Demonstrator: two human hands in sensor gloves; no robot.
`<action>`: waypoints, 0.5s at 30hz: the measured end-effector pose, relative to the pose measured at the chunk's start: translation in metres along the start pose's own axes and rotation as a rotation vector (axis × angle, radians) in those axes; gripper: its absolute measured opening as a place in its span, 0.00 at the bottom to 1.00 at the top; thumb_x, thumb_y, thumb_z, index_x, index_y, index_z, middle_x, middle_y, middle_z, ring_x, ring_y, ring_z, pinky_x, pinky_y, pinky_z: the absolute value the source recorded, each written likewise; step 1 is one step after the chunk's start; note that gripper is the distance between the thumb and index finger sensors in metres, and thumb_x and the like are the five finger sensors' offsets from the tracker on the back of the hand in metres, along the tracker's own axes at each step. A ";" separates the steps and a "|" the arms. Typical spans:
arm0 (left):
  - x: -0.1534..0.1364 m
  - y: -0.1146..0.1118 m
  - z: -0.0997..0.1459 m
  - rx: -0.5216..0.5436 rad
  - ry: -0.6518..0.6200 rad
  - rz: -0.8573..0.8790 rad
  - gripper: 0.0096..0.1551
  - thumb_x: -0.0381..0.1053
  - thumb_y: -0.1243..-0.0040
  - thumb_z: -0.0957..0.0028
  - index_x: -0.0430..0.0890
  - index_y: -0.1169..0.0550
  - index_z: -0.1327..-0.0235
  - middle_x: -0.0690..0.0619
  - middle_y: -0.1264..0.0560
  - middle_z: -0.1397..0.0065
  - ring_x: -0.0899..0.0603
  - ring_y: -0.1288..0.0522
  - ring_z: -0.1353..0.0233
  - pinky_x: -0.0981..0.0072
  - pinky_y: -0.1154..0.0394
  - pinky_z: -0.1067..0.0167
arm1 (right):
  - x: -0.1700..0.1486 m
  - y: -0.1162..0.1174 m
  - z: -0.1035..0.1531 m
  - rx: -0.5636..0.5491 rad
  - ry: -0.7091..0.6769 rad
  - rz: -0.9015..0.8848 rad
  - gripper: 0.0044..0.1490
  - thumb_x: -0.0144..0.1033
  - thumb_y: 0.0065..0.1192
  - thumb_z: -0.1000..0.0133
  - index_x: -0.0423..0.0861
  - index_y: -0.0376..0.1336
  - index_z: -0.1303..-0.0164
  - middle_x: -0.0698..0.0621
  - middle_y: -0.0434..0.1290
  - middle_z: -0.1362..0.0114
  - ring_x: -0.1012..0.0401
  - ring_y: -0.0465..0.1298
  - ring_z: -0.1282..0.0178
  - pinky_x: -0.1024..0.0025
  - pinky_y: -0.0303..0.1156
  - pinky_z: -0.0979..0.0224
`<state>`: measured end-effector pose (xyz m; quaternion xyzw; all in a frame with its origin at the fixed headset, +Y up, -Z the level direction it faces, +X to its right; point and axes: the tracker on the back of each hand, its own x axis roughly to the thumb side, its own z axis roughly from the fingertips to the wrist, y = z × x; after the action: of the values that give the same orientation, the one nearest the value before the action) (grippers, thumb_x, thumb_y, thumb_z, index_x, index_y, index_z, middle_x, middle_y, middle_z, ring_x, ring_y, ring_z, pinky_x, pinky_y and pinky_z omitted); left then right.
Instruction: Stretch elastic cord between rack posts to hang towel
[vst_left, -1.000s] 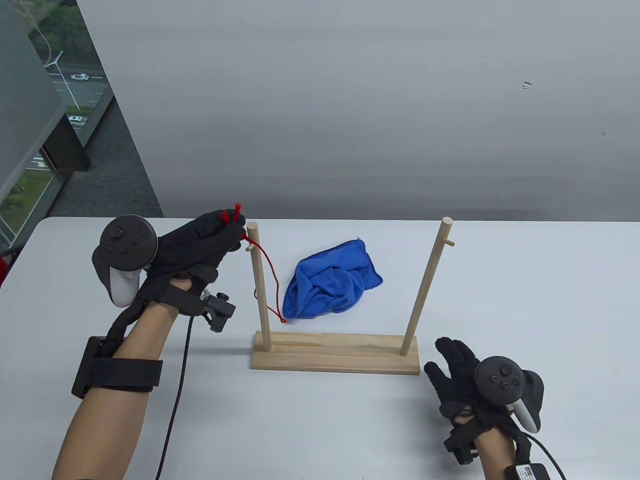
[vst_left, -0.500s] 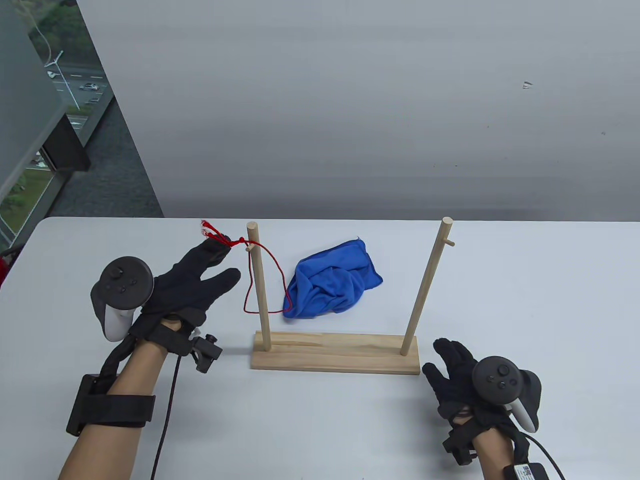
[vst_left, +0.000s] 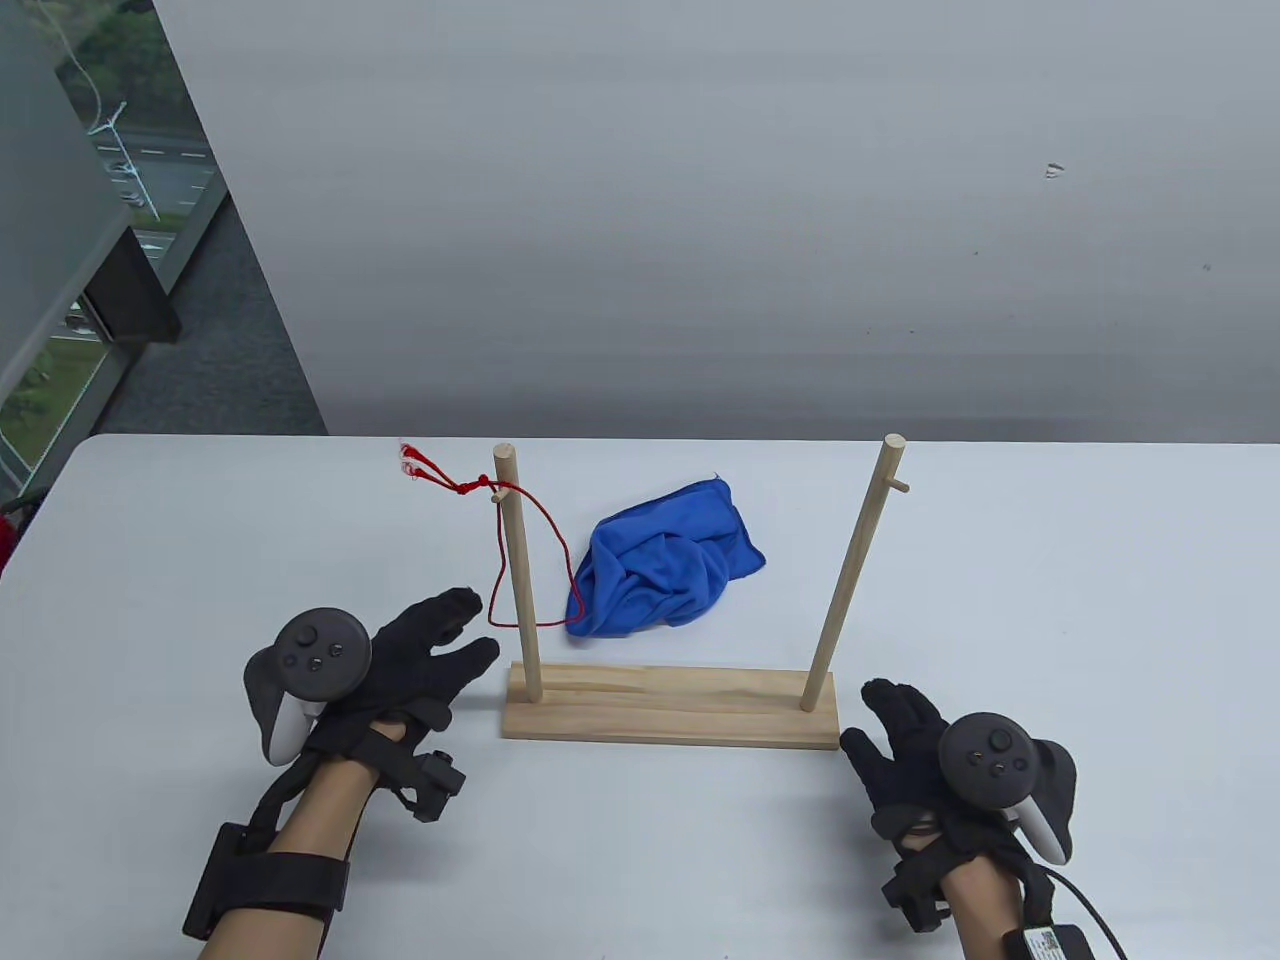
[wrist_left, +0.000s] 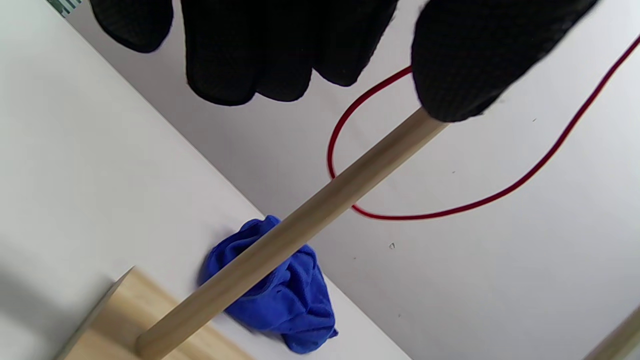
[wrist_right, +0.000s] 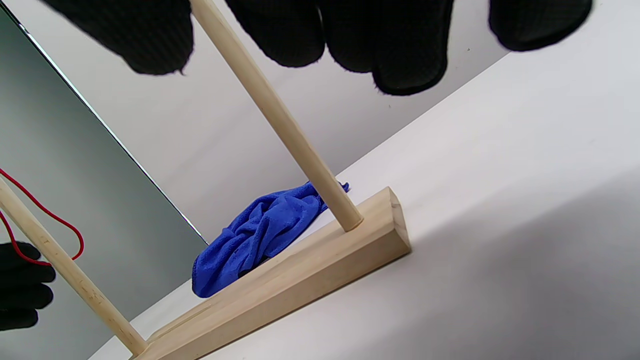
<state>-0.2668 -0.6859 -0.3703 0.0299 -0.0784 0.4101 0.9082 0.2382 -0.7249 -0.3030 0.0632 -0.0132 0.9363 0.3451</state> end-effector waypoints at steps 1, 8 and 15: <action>-0.005 -0.007 -0.001 -0.009 0.021 -0.003 0.39 0.65 0.27 0.58 0.49 0.22 0.34 0.46 0.21 0.29 0.35 0.20 0.34 0.36 0.30 0.34 | 0.001 0.001 0.000 0.001 -0.001 0.000 0.45 0.56 0.54 0.46 0.41 0.50 0.26 0.34 0.52 0.24 0.39 0.63 0.26 0.28 0.56 0.34; -0.022 -0.045 -0.008 -0.059 0.079 -0.054 0.43 0.69 0.25 0.61 0.50 0.21 0.35 0.46 0.22 0.28 0.36 0.21 0.35 0.36 0.32 0.32 | 0.002 0.003 -0.001 -0.002 -0.005 -0.002 0.45 0.56 0.54 0.46 0.41 0.50 0.27 0.34 0.52 0.24 0.39 0.64 0.27 0.28 0.56 0.34; -0.031 -0.069 -0.017 -0.071 0.136 -0.094 0.41 0.66 0.23 0.62 0.50 0.21 0.36 0.47 0.21 0.29 0.36 0.21 0.36 0.36 0.33 0.32 | 0.002 0.004 -0.001 0.001 -0.009 -0.006 0.45 0.56 0.54 0.47 0.41 0.50 0.27 0.33 0.53 0.25 0.39 0.65 0.28 0.29 0.57 0.34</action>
<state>-0.2330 -0.7524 -0.3912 -0.0266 -0.0296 0.3650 0.9301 0.2338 -0.7260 -0.3039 0.0674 -0.0141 0.9350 0.3478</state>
